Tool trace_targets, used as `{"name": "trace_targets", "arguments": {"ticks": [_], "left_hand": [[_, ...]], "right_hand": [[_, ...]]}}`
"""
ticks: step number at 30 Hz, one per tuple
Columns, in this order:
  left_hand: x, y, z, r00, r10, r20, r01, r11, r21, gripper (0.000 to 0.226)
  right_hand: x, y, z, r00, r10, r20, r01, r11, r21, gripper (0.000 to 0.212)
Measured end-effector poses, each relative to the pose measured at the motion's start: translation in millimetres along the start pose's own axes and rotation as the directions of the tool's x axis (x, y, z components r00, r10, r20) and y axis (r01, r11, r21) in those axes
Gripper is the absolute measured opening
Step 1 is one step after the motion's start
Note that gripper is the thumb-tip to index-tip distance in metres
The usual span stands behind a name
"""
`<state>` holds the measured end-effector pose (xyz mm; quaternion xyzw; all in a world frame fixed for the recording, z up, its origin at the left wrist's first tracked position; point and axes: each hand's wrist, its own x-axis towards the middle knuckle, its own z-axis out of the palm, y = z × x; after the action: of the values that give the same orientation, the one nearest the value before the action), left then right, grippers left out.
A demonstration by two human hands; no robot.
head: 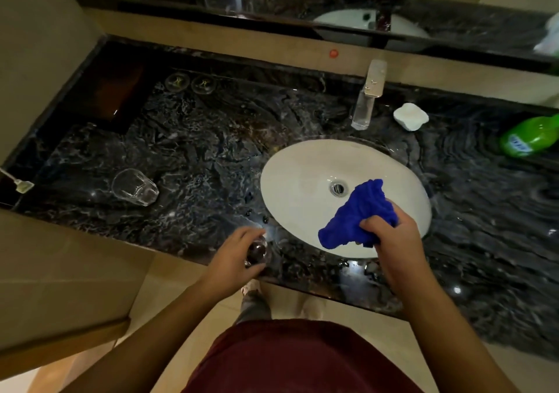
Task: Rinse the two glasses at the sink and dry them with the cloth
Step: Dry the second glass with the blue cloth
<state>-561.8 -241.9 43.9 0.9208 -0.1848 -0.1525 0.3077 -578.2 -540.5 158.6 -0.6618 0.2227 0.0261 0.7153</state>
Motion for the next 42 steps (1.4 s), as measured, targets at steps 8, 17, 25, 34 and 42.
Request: {"name": "trace_targets", "arguments": {"ticks": [8,17,25,34,42], "left_hand": [[29.8,94.3,-51.3,0.996,0.038,-0.080,-0.062,0.943,-0.327,0.072],[52.3,207.2,-95.9,0.983,0.180,-0.039,-0.168,0.790,-0.590,0.067],[63.5,239.0,-87.2,0.992,0.099,-0.073,-0.120,0.662,-0.740,0.071],[86.6,262.8,-71.7,0.960,-0.264,-0.097,-0.048,0.185,-0.982,0.056],[96.6,281.4,-89.0,0.940,-0.338,-0.040,0.058,0.275,-0.960,0.062]], "right_hand": [[-12.7,-10.9,-40.0,0.999,-0.023,0.038,0.013,0.969,0.248,0.038],[-21.0,-14.3,-45.6,0.989,0.140,0.055,-0.135,0.665,0.734,0.040],[-31.1,-30.3,-38.9,0.995,0.095,0.038,-0.089,0.621,0.779,0.035],[-50.0,-71.2,-24.2,0.984,-0.136,-0.118,0.168,0.930,0.326,0.037],[-55.1,-93.3,-14.9,0.762,-0.648,-0.019,0.601,0.717,-0.354,0.024]]}}
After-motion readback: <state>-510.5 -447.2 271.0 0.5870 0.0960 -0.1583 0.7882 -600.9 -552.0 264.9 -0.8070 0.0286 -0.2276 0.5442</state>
